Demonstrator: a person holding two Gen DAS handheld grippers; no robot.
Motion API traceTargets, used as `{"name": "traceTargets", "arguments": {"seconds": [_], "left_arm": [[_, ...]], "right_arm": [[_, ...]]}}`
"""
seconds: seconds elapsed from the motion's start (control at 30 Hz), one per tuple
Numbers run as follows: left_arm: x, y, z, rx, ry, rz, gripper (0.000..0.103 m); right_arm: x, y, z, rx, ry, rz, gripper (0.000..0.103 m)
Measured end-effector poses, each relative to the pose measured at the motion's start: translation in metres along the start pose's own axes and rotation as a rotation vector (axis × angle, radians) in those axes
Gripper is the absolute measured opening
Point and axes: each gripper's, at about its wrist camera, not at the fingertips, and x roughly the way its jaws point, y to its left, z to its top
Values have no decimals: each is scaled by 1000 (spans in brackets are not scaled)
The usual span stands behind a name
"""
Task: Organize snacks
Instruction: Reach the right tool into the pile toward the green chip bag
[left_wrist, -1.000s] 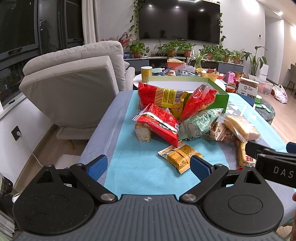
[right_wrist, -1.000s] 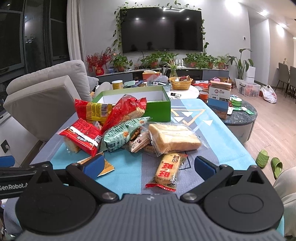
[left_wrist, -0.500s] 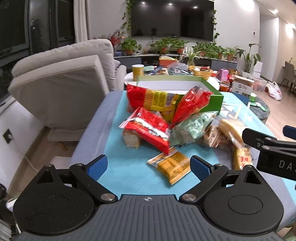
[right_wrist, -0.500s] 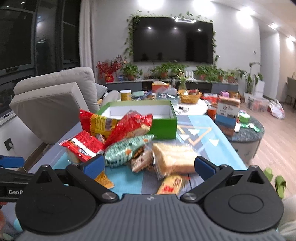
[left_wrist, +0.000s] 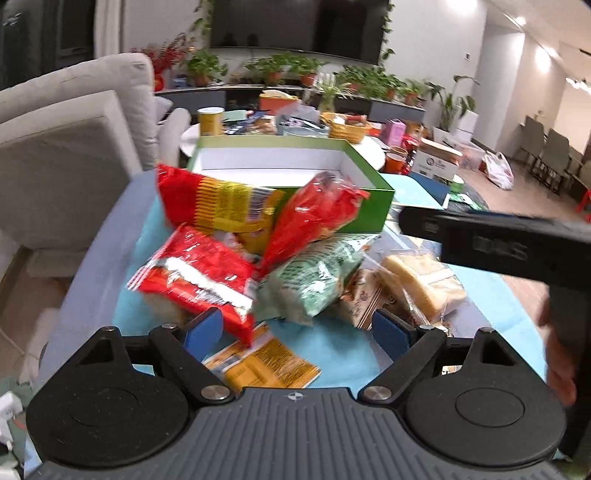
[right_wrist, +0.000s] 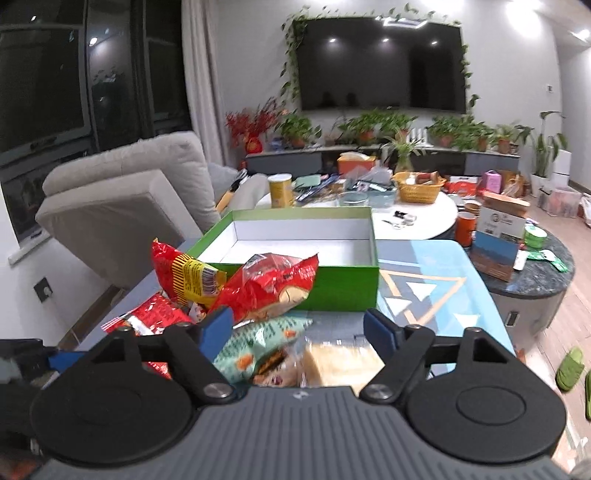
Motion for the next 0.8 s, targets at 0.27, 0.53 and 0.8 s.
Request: {"name": "traceTargets", "arguments": {"seconds": [0.27,0.53,0.8], "left_arm": [[37,-4,7,29,54,-21,80],[70,7,7,-11,140,-47,62],[71,10,6,-1,123,-53,41]], "right_arm": [[62,-6,3,-39,140,98,49],[94,-7,3,-28,194,164,49],[85,-4,3,-16,184,129,48]]}}
